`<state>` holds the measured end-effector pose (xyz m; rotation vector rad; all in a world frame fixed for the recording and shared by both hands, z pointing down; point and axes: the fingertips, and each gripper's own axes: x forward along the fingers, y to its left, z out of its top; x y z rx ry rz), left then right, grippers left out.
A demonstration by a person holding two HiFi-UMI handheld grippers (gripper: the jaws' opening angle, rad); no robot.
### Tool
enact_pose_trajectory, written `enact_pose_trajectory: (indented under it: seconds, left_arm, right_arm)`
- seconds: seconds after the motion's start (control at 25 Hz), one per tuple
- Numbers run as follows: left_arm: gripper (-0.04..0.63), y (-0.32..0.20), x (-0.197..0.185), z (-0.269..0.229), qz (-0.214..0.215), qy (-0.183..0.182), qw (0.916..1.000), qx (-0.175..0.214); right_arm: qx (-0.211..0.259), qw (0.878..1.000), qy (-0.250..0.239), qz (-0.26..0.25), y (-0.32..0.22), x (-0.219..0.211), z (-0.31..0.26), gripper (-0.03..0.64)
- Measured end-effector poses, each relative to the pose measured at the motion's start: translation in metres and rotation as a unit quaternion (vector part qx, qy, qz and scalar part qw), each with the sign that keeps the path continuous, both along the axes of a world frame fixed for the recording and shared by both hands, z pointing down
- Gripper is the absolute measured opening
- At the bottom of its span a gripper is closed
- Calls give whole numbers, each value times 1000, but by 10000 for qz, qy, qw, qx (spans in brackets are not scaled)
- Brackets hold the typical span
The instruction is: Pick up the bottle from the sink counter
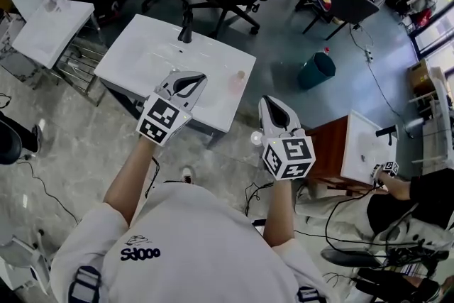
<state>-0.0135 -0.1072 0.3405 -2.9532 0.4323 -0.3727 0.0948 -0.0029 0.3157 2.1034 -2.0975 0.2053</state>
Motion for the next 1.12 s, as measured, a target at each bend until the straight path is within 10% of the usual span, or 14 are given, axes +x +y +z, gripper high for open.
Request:
enact_pose_trajectory:
  seconds: [1.12]
  left_arm:
    - [5, -76, 48, 48, -806, -117, 9945, -661]
  right_arm:
    - [-292, 9970, -198, -685, -96, 84, 55, 11]
